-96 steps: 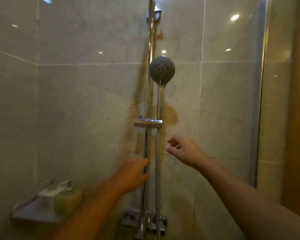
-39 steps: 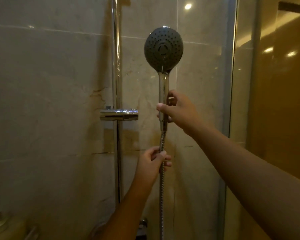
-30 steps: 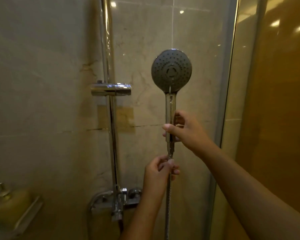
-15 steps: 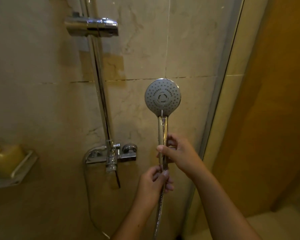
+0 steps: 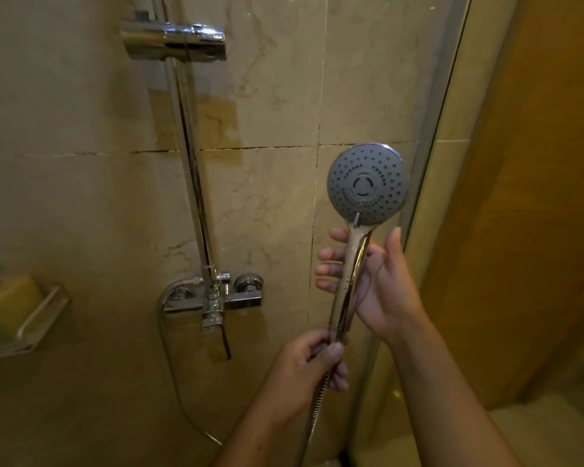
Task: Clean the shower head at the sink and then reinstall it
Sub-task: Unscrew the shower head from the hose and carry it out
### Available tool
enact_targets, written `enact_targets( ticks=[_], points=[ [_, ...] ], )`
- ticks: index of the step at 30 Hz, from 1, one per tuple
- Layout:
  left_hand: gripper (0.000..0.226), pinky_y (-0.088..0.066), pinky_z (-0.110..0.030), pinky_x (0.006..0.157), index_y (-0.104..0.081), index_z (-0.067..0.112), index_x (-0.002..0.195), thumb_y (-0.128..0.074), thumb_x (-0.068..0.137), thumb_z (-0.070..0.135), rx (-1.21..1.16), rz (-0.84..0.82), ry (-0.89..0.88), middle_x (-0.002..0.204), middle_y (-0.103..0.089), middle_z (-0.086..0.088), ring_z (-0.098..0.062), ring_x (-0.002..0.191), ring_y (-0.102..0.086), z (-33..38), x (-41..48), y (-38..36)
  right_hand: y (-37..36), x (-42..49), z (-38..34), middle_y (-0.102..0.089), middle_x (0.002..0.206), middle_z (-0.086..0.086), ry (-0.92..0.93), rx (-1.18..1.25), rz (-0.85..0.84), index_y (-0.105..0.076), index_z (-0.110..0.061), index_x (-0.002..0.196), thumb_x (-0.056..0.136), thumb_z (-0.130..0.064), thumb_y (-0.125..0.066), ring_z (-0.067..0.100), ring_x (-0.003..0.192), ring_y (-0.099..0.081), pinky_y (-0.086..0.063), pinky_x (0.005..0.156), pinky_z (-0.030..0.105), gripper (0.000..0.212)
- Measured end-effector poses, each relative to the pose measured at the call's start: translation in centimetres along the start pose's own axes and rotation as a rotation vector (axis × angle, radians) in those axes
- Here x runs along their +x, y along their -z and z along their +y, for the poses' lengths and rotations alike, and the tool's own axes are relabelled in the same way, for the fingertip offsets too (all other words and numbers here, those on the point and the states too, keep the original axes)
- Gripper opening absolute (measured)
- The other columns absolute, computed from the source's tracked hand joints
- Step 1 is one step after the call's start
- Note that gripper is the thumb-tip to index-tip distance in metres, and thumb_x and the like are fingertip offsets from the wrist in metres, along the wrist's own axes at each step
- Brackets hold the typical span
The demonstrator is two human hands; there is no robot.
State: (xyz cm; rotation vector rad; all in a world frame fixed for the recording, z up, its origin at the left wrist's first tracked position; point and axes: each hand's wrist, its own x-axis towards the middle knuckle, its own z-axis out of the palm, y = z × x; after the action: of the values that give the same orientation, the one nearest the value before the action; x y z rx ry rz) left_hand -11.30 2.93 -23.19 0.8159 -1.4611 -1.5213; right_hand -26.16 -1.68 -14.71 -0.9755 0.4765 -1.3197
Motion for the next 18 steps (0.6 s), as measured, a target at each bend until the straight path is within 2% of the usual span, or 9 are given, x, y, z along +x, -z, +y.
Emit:
enact_targets(
  ticks=[4,8,13,18],
  points=[
    [0.021,-0.053,-0.026,0.059,-0.061,0.007,0.097,-0.06,0.087,0.025,0.005,-0.024,-0.003,0.07,-0.066,-0.004,-0.017,0.058,-0.064,-0.2,-0.1,-0.4,-0.1,0.4,0.0,-0.065,0.084,0.013,-0.023,0.05,-0.014,-0.065,-0.004,0.111,0.089,-0.073,-0.023,0.024,0.074,-0.065,-0.057,0.066,0.037,0.084],
    [0.024,-0.052,-0.026,0.055,-0.062,0.006,0.101,-0.06,0.087,0.026,0.01,-0.006,0.004,0.072,-0.066,-0.005,-0.016,0.055,-0.061,-0.8,-0.2,-0.1,-0.1,0.8,0.9,-0.046,0.063,0.001,-0.041,0.114,-0.011,-0.063,-0.008,0.096,0.091,-0.074,-0.023,0.012,0.051,-0.046,-0.04,0.049,0.026,0.077],
    [0.027,-0.042,-0.019,0.048,-0.065,0.01,0.102,-0.06,0.088,0.031,0.028,0.025,-0.025,0.069,-0.063,-0.002,-0.01,0.049,-0.052,-1.4,-0.5,0.5,-0.1,0.9,2.0,-0.046,0.062,-0.002,-0.054,0.22,-0.027,-0.061,-0.011,0.092,0.092,-0.07,-0.028,0.01,0.049,-0.044,-0.039,0.047,0.024,0.068],
    [0.036,-0.037,-0.019,0.045,-0.063,0.01,0.098,-0.062,0.081,0.042,-0.02,0.003,0.002,0.066,-0.06,0.003,-0.008,0.045,-0.047,-1.9,-0.9,0.5,-0.2,0.6,2.9,-0.045,0.058,-0.004,-0.074,0.273,0.006,-0.058,-0.013,0.086,0.092,-0.071,-0.027,0.007,0.044,-0.043,-0.039,0.042,0.021,0.066]
  ],
)
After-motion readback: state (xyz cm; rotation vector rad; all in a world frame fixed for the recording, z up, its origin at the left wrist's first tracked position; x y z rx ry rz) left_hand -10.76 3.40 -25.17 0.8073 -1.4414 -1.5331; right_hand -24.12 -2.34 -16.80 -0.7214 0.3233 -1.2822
